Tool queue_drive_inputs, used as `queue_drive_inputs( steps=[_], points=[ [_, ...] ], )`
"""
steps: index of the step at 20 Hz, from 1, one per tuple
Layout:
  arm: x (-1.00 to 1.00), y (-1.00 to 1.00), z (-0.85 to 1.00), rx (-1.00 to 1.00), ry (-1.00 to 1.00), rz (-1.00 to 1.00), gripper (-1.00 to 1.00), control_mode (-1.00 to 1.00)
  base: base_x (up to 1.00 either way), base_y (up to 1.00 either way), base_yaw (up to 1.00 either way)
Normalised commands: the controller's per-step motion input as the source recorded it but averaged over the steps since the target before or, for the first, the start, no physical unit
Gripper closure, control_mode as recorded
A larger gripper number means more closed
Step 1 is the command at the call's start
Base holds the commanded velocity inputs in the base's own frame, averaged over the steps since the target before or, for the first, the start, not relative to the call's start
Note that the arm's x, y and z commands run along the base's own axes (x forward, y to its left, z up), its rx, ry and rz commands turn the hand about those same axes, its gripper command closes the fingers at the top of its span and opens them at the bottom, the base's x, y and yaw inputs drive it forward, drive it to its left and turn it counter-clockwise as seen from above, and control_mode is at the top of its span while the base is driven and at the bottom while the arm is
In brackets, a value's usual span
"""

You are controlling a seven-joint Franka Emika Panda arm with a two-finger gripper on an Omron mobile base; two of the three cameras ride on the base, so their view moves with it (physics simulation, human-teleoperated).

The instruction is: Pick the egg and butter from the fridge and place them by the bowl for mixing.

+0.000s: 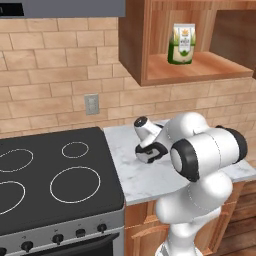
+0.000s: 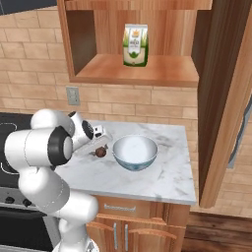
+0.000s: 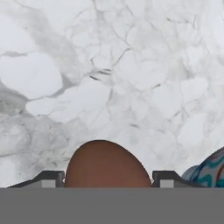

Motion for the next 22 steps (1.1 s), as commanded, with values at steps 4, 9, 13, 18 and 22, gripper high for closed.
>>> queue_drive_inputs(
  steps=[4, 9, 13, 18, 22],
  points=[
    [0.00, -0.01, -0.01, 0.00, 0.00, 0.05, -1.00, -1.00, 0.00, 0.00, 0.00],
    [0.00, 0.00, 0.00, 0.00, 0.00, 0.00, -1.00, -1.00, 0.00, 0.00, 0.00],
    [0.00, 0.00, 0.15, 0.00, 0.00, 0.00, -1.00, -1.00, 0.00, 0.00, 0.00],
    [-0.11, 0.10, 0.87, 0.00, -0.08, -0.01, -1.00, -1.00, 0.00, 0.00, 0.00],
    [-0.74, 0.29, 1.00, 0.02, -0.10, 0.00, -1.00, -1.00, 0.00, 0.00, 0.00]
  ],
)
